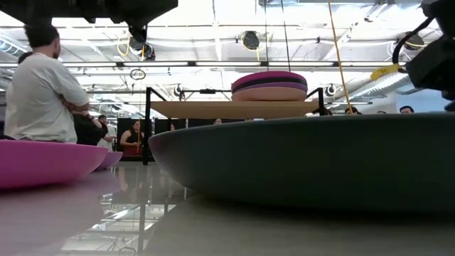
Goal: Place and stack plates onto a shelf
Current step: Put the light gray plate on the shelf, then stack the purple plate on top of the light gray plate on the shelf
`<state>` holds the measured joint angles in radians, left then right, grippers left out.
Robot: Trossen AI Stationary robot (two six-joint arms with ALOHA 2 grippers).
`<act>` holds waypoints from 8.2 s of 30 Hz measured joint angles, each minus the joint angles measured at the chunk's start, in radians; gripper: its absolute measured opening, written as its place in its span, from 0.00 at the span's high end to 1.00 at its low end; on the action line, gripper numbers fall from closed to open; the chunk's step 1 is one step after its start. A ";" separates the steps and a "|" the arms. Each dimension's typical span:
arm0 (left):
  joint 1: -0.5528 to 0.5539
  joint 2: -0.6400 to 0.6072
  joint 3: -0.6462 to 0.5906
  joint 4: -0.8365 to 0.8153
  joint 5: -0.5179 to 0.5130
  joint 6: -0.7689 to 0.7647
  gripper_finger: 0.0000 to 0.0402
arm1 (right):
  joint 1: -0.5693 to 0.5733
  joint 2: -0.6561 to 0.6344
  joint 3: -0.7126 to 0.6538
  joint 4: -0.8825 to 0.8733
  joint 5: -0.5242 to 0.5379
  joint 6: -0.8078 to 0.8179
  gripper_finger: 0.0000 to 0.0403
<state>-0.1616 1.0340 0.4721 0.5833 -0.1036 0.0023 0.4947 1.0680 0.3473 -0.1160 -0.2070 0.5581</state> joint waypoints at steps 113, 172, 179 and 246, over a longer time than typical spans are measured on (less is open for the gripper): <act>0.011 -0.301 0.019 -0.215 -0.221 0.157 0.75 | -1.138 0.737 0.917 0.557 0.053 -0.387 0.97; -0.018 -0.301 0.019 -0.289 -0.220 0.063 0.75 | -0.984 -0.039 0.549 0.354 -0.081 -0.611 0.87; -0.044 -0.301 0.019 -0.442 -0.220 -0.025 0.75 | -0.984 -0.038 0.504 0.366 -0.090 -0.597 0.87; -0.043 0.509 0.457 -1.390 -0.122 -1.059 0.75 | -0.852 -0.040 0.456 0.336 -0.161 -0.589 0.87</act>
<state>-0.2050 1.5426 0.9291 -0.8071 -0.2260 -1.0569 -0.3576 1.0283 0.8032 0.2200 -0.3679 -0.0312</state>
